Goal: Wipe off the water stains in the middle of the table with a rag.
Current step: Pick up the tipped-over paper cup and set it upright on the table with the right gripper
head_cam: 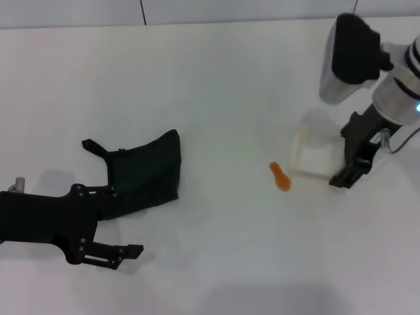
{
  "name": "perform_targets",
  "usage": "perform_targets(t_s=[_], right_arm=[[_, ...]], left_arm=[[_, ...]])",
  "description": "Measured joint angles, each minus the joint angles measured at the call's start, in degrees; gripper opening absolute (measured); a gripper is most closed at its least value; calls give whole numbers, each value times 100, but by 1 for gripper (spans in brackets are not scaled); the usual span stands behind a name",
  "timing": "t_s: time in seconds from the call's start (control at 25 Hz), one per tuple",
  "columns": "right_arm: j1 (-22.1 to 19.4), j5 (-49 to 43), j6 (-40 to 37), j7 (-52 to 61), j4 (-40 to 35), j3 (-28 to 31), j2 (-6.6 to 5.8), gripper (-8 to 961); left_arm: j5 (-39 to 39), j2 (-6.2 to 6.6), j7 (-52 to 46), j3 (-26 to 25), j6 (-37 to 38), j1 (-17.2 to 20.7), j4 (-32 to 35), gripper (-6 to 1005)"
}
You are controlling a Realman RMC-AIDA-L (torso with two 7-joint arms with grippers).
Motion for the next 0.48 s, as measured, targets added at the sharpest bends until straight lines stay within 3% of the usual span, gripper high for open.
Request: perform_targets(t_s=[0.28, 0.48], right_arm=[[-1046, 917, -274, -382, -1396, 609, -21, 703], [-1955, 2642, 40, -1532, -1348, 1339, -12, 702]], left_arm=[[-20, 2, 27, 1, 23, 3, 0, 859], [-29, 2, 54, 0, 31, -20, 0, 859]])
